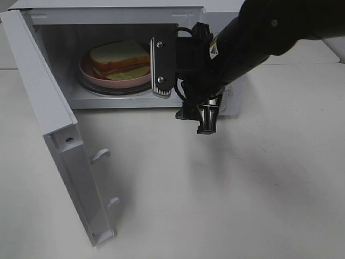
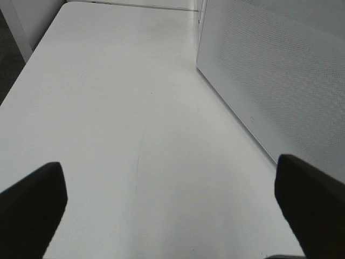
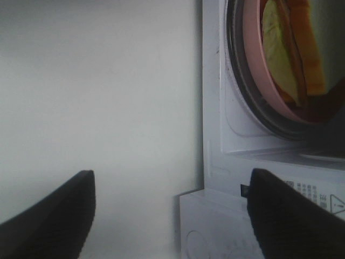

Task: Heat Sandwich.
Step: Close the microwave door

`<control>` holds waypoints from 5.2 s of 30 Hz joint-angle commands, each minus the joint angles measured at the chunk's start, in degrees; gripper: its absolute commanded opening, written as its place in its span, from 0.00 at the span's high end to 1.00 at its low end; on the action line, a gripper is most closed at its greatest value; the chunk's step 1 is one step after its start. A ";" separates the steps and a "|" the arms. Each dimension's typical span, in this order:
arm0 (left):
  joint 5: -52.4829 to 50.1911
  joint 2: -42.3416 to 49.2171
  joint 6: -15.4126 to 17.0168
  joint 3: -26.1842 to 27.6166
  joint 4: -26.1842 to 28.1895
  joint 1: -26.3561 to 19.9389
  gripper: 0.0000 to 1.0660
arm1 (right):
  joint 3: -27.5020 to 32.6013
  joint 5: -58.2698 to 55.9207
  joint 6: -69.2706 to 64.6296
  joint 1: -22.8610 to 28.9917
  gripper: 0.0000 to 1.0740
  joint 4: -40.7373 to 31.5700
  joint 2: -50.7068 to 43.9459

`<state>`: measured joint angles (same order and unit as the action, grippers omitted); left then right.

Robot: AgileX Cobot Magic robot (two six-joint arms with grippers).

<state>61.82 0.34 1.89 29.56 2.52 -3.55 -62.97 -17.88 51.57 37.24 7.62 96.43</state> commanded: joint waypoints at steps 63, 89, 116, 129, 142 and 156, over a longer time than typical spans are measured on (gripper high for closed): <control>-0.57 1.03 0.17 -0.06 0.40 -0.17 0.06 | 19.48 -53.06 -52.94 0.06 0.29 -1.32 -69.33; -0.57 1.03 0.17 -0.06 0.40 -0.17 0.06 | 32.09 -44.12 -57.12 -28.13 0.30 -1.03 -90.36; -0.57 0.40 0.11 -0.06 0.40 -0.17 0.06 | 34.32 -39.13 -58.67 -37.93 0.30 -4.81 -98.26; -0.57 0.40 0.11 -0.06 0.40 -0.17 0.06 | 34.32 -39.13 -58.67 -37.93 0.30 -4.81 -98.26; -0.57 0.40 0.11 -0.06 0.40 -0.17 0.06 | 34.32 -39.13 -58.73 -37.93 0.30 -4.81 -98.26; -0.57 0.40 0.11 -0.06 0.40 -0.17 0.06 | 34.32 -39.13 -58.73 -37.93 0.30 -4.81 -98.26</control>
<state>61.82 0.34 1.89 29.56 2.52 -3.55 -28.76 -57.75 -6.82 -0.29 3.04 -0.23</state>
